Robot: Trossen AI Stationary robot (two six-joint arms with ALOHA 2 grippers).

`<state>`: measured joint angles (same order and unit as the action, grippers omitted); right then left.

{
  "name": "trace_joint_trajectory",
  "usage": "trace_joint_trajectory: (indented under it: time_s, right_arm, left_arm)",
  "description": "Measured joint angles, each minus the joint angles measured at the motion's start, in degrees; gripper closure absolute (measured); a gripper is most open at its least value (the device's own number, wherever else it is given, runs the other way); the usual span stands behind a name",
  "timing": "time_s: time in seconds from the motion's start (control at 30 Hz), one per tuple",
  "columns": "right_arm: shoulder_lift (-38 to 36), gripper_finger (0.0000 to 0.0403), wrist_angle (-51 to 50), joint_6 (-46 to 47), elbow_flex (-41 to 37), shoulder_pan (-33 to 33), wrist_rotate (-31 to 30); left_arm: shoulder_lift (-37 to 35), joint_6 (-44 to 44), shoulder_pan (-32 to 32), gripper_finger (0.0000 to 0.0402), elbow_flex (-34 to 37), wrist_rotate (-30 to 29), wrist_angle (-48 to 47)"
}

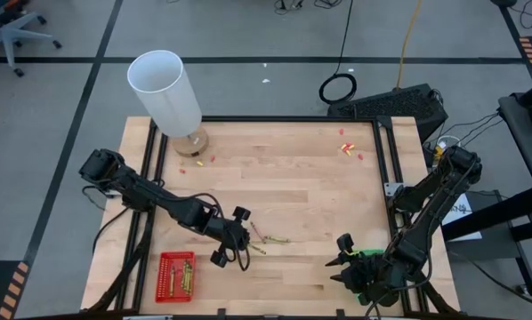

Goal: Sort crayons
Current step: Put the green crayon into the red bin

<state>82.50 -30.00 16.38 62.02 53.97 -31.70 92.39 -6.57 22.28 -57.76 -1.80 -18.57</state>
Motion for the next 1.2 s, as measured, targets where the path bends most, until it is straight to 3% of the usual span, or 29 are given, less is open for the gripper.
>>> trace_joint_trajectory:
  time_s: [0.17, 0.33, 0.93, 1.2]
  right_arm:
    - [0.00, 0.0250, 0.00, -0.18, 0.00, -0.01, 0.00]
    - [0.00, 0.0250, 0.02, 0.35, 0.00, -0.02, 0.00]
    - [0.00, 0.0250, 1.19, 0.72, 0.00, -0.02, 0.03]
    - [-0.02, 0.0250, 1.53, 0.28, 0.00, -0.02, 0.16]
  left_arm:
    - [0.01, 0.28, 0.01, 0.0399, -0.02, 0.00, 0.00]
    - [-0.01, 6.43, -0.01, 0.0399, -0.07, 0.27, -0.24]
    - [0.01, 42.41, 0.01, 0.0399, -0.07, 9.22, -2.19]
    - [0.01, 43.13, -0.01, 0.0399, -0.07, 10.92, -2.26]
